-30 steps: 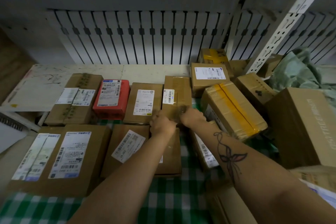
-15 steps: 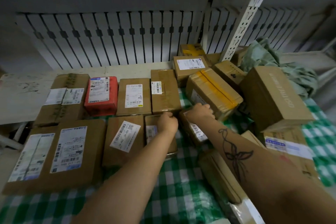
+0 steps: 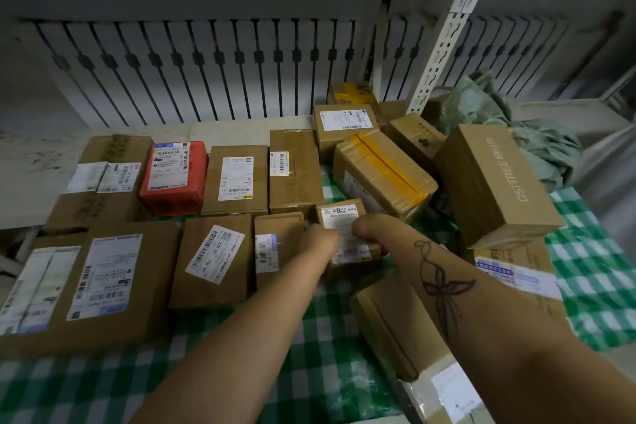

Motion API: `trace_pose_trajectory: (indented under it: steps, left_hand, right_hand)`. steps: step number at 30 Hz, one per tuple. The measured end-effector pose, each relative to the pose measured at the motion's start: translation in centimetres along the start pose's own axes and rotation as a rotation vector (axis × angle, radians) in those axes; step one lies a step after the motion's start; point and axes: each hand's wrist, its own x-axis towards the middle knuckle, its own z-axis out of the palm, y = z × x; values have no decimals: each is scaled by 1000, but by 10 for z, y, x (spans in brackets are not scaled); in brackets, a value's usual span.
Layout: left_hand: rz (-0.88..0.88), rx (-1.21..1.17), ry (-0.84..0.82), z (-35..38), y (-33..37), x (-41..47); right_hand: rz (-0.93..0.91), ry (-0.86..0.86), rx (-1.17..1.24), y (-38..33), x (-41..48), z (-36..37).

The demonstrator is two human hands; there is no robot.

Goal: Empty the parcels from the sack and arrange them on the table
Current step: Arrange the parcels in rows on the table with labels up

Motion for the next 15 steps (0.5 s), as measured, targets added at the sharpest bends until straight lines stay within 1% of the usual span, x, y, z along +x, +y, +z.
trace_pose_trajectory:
  steps: [2,5,11,15]
  left_hand:
    - [17,65,66,-5,1,0]
    - [-2,152,141,-11,0,-4]
    - [-49,187,178,-10,-9,-10]
    - [-58,149,212,-8,-12,-10]
  right_hand:
    - [-30,-5,-11,1,-2,-2]
    - [-63,2,-35,1,-2,0]
    - [-61,-61,44,5,1,9]
    - [-79,-48,60,8,-3,7]
